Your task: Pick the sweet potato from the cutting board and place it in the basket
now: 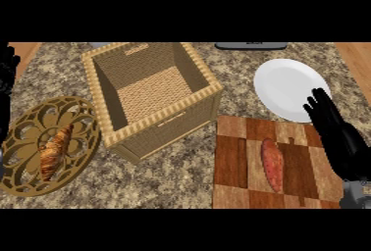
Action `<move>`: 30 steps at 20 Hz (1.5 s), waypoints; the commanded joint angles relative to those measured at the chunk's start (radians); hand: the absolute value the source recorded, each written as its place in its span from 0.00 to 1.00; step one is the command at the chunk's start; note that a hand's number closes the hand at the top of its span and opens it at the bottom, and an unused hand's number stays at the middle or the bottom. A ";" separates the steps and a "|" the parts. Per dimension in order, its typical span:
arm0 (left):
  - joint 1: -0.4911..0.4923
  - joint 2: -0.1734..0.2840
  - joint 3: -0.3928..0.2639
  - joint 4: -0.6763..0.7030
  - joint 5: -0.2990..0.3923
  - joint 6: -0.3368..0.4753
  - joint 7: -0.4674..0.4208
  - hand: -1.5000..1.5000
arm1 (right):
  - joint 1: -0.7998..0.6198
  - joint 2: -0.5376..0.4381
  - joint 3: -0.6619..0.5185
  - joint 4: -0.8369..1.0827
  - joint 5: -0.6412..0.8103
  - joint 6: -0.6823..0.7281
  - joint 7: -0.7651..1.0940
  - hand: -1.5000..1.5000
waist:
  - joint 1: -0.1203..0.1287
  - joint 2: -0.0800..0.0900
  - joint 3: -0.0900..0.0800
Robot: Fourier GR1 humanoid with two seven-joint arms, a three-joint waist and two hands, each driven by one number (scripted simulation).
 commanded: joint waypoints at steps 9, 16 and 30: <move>0.274 -0.222 -0.191 0.248 0.171 -0.133 0.177 0.50 | -0.201 0.129 0.267 -0.105 -0.147 0.431 -0.155 1.00 | 0.030 0.030 -0.014; 0.360 -0.229 -0.161 0.263 0.192 -0.157 0.126 0.50 | -0.205 0.089 0.410 -0.201 0.264 0.213 -0.013 0.00 | -0.016 0.008 -0.017; 0.378 -0.238 -0.164 0.265 0.170 -0.163 0.115 0.50 | -0.543 -0.524 0.054 -0.252 0.233 0.636 0.271 0.00 | -0.024 0.012 -0.018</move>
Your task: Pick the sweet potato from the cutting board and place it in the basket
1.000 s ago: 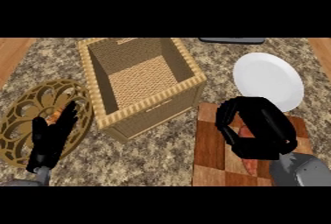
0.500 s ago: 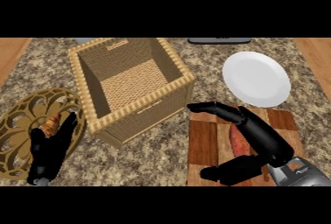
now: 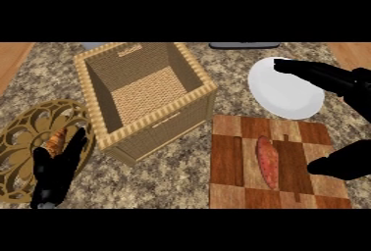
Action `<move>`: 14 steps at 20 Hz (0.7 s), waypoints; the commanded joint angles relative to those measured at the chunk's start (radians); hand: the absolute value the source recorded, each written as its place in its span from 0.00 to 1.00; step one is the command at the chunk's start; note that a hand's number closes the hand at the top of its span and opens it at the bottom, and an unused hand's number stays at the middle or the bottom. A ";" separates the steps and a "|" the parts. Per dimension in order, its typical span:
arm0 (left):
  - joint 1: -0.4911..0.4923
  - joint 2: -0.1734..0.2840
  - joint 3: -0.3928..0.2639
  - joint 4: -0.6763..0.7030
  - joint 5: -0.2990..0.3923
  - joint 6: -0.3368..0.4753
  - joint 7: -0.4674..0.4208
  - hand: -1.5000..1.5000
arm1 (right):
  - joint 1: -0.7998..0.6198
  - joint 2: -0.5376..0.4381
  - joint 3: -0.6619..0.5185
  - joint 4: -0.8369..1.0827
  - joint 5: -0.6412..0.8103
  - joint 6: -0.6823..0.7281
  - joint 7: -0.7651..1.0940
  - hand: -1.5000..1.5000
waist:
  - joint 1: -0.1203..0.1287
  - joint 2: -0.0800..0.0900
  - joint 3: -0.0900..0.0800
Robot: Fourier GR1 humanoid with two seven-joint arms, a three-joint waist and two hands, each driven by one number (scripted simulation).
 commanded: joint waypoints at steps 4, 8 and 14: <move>0.047 -0.032 -0.033 0.069 -0.003 -0.016 0.018 0.50 | -0.133 -0.243 -0.076 0.090 -0.212 0.362 0.063 0.00 | 0.022 0.018 -0.014; 0.026 -0.012 -0.012 0.053 0.007 -0.022 0.071 0.50 | -0.124 -0.335 -0.086 0.110 -0.253 0.508 0.050 0.00 | 0.012 0.016 -0.010; -0.014 -0.048 -0.010 0.144 -0.021 -0.033 0.024 0.50 | -0.155 -0.352 -0.137 0.172 -0.250 0.613 0.013 0.00 | 0.013 0.020 -0.010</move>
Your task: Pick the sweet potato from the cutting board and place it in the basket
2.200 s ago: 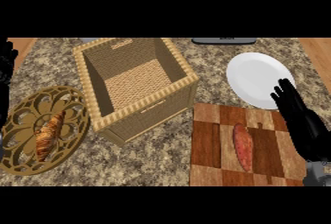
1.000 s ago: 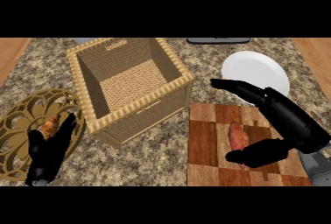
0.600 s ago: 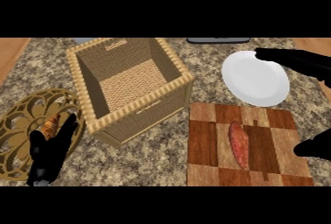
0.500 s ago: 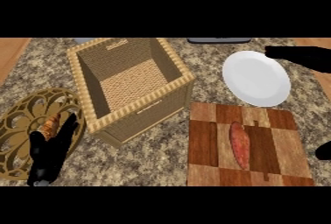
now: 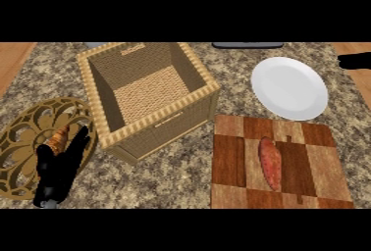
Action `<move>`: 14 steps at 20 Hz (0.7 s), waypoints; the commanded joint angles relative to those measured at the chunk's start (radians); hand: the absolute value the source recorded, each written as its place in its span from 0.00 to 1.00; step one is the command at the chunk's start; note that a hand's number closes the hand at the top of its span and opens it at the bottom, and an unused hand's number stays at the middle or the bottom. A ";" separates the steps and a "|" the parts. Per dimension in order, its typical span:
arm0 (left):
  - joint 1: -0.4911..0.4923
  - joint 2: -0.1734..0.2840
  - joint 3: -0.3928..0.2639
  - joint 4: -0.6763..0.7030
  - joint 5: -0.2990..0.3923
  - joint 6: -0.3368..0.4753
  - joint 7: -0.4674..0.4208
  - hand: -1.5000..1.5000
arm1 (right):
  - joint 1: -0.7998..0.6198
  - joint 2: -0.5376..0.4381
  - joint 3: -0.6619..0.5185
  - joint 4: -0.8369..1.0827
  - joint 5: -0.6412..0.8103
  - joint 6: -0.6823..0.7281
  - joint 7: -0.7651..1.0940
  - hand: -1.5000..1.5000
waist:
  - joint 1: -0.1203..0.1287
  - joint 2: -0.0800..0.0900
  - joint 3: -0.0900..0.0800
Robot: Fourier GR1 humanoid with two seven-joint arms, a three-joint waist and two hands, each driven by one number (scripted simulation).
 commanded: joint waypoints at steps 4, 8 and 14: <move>0.051 -0.012 -0.007 0.031 0.009 -0.015 0.077 0.50 | 0.046 0.045 -0.011 0.004 0.038 0.052 -0.021 0.00 | 0.002 0.008 -0.010; 0.083 -0.050 -0.020 0.044 -0.020 0.009 0.039 0.50 | 0.155 0.091 -0.033 -0.069 0.070 -0.010 -0.022 0.00 | -0.011 0.006 -0.009; 0.041 -0.058 -0.011 0.103 -0.037 -0.012 0.022 0.50 | 0.207 0.228 0.029 -0.114 0.180 -0.093 -0.009 0.00 | -0.009 0.010 -0.009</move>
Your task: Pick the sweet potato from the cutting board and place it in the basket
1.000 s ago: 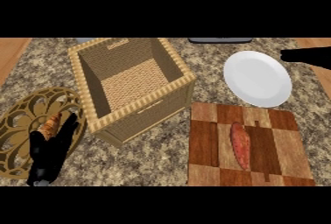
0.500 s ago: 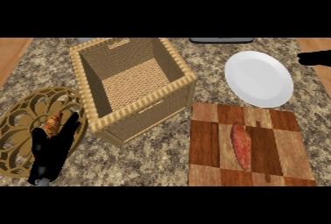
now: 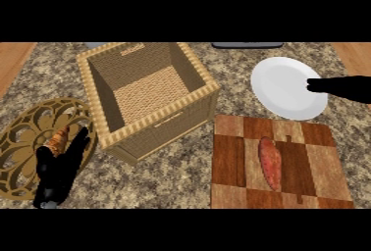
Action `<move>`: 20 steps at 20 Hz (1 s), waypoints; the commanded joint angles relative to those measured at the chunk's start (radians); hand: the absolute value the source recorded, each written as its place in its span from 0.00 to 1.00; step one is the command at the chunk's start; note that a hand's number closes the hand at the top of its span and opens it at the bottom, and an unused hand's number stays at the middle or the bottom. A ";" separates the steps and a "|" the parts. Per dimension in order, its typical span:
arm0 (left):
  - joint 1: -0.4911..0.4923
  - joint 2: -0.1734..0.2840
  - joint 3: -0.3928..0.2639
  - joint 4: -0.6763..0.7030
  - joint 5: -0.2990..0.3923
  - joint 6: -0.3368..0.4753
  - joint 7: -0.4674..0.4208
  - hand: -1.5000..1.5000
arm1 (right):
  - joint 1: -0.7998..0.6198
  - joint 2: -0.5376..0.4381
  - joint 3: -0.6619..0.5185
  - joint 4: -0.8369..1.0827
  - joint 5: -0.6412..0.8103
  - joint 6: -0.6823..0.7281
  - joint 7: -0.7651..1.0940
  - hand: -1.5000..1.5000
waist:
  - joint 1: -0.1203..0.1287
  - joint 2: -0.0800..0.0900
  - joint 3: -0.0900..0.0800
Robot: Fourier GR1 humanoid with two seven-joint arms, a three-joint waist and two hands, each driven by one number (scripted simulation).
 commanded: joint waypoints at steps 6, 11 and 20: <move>0.028 0.006 0.009 0.040 0.026 -0.047 0.089 0.50 | 0.064 0.149 0.078 0.032 0.251 -0.076 -0.068 0.00 | 0.015 0.014 -0.012; 0.012 -0.034 0.001 0.101 -0.016 -0.017 0.051 0.50 | 0.116 0.205 0.170 -0.011 0.372 -0.109 -0.070 0.00 | 0.003 0.012 -0.013; 0.079 -0.043 -0.005 0.035 -0.021 -0.037 0.046 0.50 | 0.198 0.286 0.230 0.100 0.553 -0.214 -0.214 0.00 | 0.015 0.013 -0.012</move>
